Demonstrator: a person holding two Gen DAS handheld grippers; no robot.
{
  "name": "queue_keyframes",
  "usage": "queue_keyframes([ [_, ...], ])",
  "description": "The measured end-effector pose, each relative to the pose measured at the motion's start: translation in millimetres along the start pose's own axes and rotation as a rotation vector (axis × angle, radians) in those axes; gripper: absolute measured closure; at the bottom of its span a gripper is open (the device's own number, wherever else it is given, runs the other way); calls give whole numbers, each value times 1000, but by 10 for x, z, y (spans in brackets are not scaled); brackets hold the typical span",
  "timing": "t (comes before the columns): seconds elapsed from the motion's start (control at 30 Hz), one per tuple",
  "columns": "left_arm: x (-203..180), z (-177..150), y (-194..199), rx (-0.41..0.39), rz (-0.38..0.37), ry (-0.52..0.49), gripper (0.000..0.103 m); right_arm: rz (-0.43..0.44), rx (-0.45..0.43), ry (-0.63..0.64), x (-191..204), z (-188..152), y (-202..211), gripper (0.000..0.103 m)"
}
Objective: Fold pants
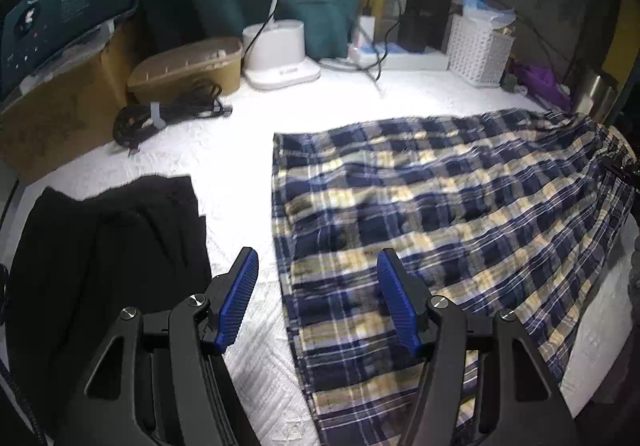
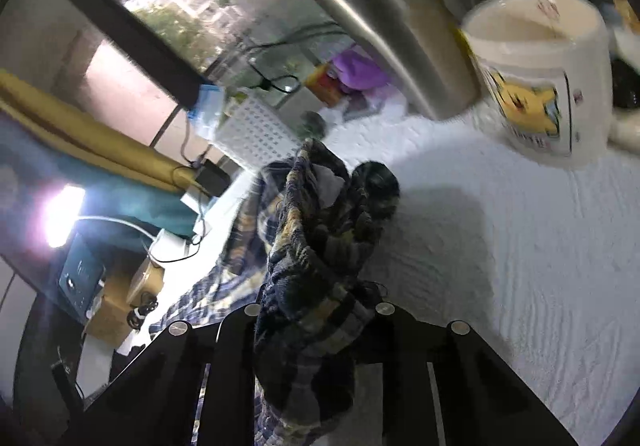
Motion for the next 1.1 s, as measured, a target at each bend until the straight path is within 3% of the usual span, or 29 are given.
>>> queue_keyframes([
  [0.6,257,-158,102,-48,-44,64,41,-3,-54,246,977,-169,310,83],
  [1.1,580,-330,231,-110,-63,88,41,19,-1,448,1859,-635,141,85],
])
Point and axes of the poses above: each gripper's, at about its wrist camera, not at the fingertips, and y roughly against the way its jaws point, x to its left, z to its top, the point moved 3 cm from there along -y, roughly the way its jaws point, and after that the axes turned 11 degrees about -y, right-handed, at the moved point
